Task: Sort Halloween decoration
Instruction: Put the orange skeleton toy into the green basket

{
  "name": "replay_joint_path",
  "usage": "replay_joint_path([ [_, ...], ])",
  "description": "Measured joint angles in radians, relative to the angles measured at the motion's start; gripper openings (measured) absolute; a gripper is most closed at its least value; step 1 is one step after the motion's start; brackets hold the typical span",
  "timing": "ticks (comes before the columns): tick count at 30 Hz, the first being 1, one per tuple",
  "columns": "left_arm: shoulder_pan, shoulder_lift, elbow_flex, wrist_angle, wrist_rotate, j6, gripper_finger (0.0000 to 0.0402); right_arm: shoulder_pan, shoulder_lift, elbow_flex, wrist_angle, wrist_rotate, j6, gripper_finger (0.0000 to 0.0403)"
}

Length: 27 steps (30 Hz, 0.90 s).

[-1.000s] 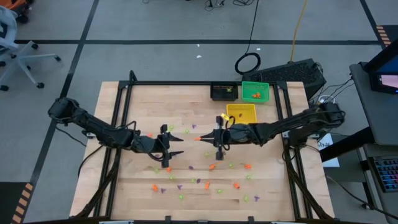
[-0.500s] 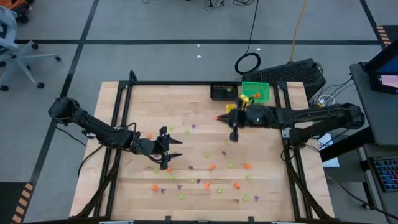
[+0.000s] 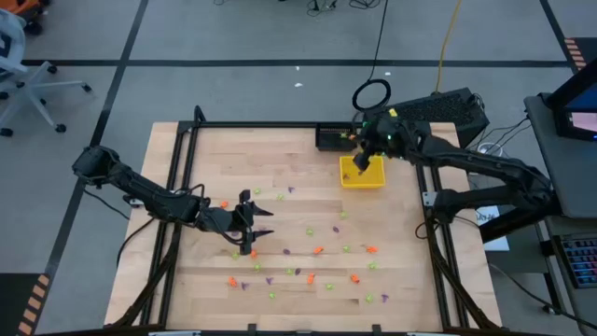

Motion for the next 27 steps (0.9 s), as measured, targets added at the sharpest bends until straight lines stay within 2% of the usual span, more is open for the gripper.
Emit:
replay_joint_path([
  [7, 0.0, 0.0, 0.0, -0.004, 0.0, 0.005, 0.0235, -0.189, 0.0, 0.0, -0.091, 0.001, 0.033, 0.0],
  [13, 0.0, 0.0, 0.0, -0.003, 0.0, 0.005, 0.0235, -0.304, 0.044, 0.0, -0.149, -0.001, 0.033, 0.0],
  [27, 0.0, 0.0, 0.0, -0.003, 0.0, 0.005, 0.0235, -0.405, 0.314, 0.0, -0.192, -0.028, 0.037, 0.0012],
])
